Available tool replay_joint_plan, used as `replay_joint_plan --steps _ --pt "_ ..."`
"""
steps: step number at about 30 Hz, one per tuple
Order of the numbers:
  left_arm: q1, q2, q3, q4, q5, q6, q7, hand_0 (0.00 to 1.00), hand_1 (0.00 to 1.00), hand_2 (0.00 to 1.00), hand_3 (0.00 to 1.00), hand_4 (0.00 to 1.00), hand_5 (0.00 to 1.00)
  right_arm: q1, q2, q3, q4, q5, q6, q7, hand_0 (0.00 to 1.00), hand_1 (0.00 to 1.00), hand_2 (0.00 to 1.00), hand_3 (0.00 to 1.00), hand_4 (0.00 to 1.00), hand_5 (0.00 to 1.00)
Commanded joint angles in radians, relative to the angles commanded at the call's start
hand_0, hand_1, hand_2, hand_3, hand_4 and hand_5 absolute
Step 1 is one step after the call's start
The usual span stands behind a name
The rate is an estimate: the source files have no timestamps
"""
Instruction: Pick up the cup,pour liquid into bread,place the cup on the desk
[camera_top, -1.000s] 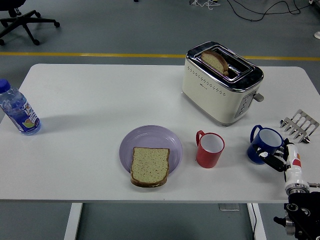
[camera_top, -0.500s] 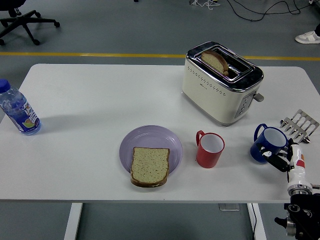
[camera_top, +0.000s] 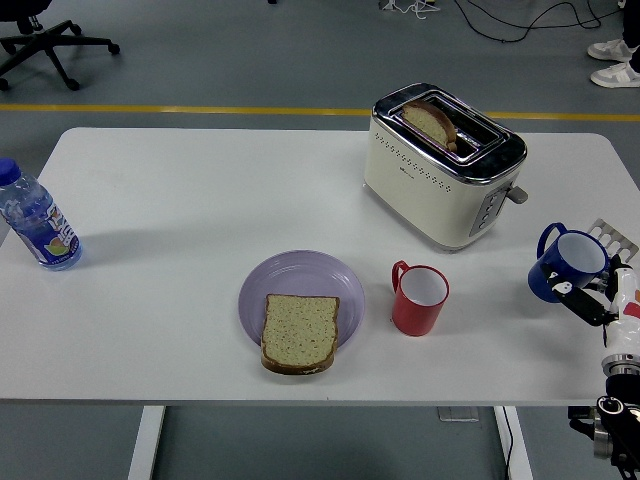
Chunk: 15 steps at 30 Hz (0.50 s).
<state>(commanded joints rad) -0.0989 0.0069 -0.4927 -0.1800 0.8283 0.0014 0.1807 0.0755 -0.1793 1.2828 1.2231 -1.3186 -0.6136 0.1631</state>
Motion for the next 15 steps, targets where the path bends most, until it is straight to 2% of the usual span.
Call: replay_joint_plan --steps 2,3,8,9,14,15 --pt "-0.001 0.0 0.0 0.0 -0.001 0.0 0.0 0.678 0.74 0.753 0.647 0.408 0.998 0.0 -0.004 0.011 0.017 -0.023 0.004 -0.006 0.317 0.333 0.502 0.53 0.81 0.078" --pt "-0.001 0.0 0.0 0.0 -0.002 0.0 -0.001 0.677 0.74 0.753 0.647 0.408 0.998 0.0 -0.005 0.015 0.022 -0.03 0.005 -0.008 0.261 0.276 0.473 0.521 0.799 0.068" --pt "-0.002 0.0 0.0 0.0 -0.003 0.0 -0.001 0.677 0.74 0.753 0.647 0.408 0.998 -0.006 -0.018 0.038 0.076 -0.095 0.029 -0.054 0.261 0.276 0.473 0.521 0.799 0.068" --pt "-0.002 0.0 0.0 0.0 -0.003 0.0 -0.002 0.677 0.74 0.753 0.646 0.407 0.998 -0.008 -0.02 0.042 0.088 -0.107 0.034 -0.065 0.204 0.187 0.411 0.508 0.797 0.075" --pt "-0.002 -0.001 -0.006 0.0 -0.002 0.001 -0.003 0.677 0.74 0.753 0.646 0.407 0.998 -0.017 -0.034 0.058 0.174 -0.168 0.063 -0.125 0.204 0.187 0.411 0.508 0.797 0.075" --pt "-0.003 -0.001 -0.006 0.0 -0.002 0.001 -0.003 0.677 0.74 0.753 0.646 0.409 0.998 -0.019 -0.041 0.06 0.202 -0.179 0.074 -0.142 0.151 0.137 0.352 0.481 0.766 0.069"
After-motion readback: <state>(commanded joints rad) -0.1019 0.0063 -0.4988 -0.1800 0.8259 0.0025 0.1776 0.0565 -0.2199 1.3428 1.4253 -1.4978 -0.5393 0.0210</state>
